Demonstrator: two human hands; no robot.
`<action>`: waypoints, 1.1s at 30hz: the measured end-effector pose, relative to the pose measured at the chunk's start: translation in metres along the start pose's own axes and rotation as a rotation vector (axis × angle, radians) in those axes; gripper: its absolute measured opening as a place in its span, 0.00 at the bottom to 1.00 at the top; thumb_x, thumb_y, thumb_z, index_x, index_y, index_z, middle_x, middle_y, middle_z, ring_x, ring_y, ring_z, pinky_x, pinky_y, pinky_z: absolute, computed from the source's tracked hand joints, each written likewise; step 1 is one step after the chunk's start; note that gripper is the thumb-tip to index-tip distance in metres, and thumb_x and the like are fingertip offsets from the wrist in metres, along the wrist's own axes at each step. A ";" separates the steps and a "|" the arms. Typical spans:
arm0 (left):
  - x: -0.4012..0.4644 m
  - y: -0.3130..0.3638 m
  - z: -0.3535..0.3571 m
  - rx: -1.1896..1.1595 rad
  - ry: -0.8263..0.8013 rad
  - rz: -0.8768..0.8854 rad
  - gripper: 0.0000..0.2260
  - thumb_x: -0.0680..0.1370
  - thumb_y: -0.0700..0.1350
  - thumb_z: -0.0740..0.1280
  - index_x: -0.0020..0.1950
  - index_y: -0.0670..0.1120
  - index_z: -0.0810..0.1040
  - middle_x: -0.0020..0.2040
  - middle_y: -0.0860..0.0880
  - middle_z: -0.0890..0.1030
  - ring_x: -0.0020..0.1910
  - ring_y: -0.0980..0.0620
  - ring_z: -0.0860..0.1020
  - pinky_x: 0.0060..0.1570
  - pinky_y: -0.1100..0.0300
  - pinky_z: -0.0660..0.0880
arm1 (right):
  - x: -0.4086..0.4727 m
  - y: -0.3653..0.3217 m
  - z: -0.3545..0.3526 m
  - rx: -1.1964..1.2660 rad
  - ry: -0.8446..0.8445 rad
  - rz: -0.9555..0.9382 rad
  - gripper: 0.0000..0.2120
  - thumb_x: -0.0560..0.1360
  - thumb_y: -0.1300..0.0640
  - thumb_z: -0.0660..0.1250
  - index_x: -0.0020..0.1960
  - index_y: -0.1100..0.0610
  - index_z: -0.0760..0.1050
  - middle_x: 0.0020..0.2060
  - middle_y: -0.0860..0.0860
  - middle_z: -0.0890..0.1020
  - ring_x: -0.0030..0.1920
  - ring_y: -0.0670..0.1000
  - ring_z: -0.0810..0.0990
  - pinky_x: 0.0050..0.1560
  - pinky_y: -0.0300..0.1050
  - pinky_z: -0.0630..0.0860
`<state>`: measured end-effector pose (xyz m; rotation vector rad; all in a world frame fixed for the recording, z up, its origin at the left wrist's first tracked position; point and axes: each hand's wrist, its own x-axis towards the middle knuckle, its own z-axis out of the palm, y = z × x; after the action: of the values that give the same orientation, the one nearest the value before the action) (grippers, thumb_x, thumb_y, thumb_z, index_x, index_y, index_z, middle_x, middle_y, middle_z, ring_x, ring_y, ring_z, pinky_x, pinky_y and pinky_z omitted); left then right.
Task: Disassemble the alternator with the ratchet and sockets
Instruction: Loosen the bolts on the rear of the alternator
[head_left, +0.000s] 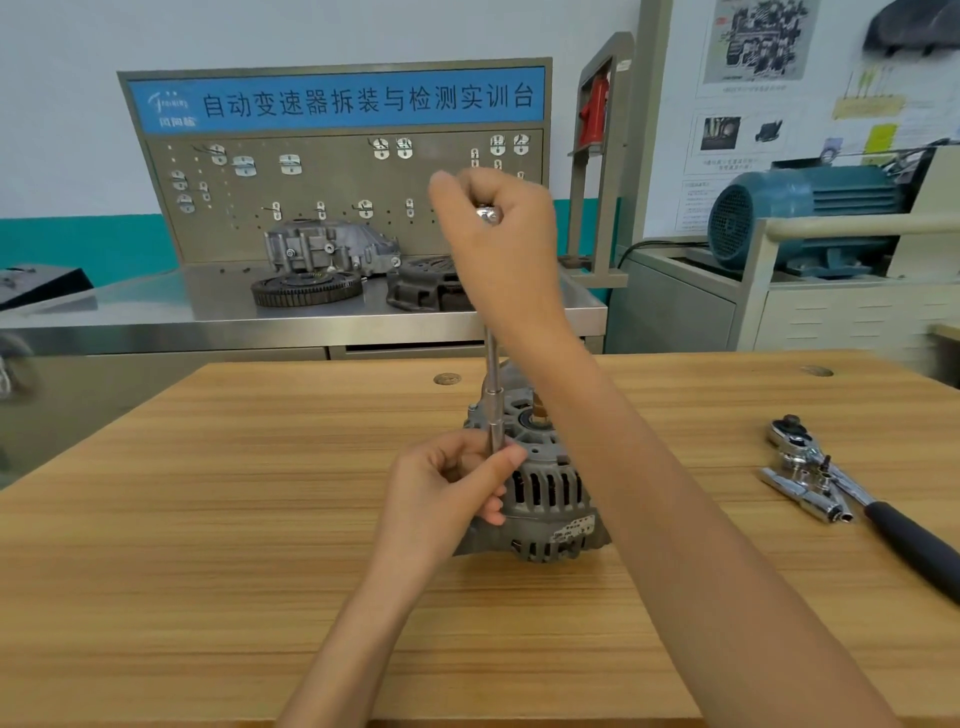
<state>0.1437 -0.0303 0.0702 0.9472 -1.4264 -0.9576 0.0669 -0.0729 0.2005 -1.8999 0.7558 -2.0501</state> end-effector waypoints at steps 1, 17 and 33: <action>0.000 0.001 -0.001 0.000 -0.012 0.006 0.02 0.71 0.44 0.72 0.43 0.49 0.83 0.25 0.52 0.76 0.23 0.59 0.75 0.27 0.70 0.73 | 0.002 -0.001 -0.003 0.155 -0.088 0.078 0.22 0.77 0.65 0.60 0.26 0.57 0.62 0.21 0.45 0.64 0.27 0.44 0.64 0.42 0.34 0.68; -0.001 0.001 0.002 -0.026 0.013 -0.009 0.04 0.70 0.44 0.72 0.43 0.47 0.83 0.25 0.50 0.77 0.23 0.58 0.75 0.25 0.68 0.73 | 0.003 0.001 -0.008 0.126 0.019 0.117 0.22 0.77 0.64 0.61 0.26 0.55 0.62 0.22 0.45 0.63 0.28 0.44 0.63 0.37 0.33 0.68; 0.000 0.001 0.002 -0.062 0.003 -0.023 0.10 0.65 0.49 0.71 0.43 0.48 0.83 0.25 0.50 0.78 0.22 0.57 0.75 0.25 0.68 0.73 | -0.002 0.003 -0.001 -0.163 0.188 -0.078 0.21 0.76 0.63 0.63 0.27 0.55 0.62 0.22 0.44 0.62 0.28 0.46 0.62 0.39 0.40 0.66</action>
<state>0.1416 -0.0298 0.0705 0.9209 -1.3786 -1.0112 0.0658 -0.0738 0.1971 -1.8639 0.9323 -2.3044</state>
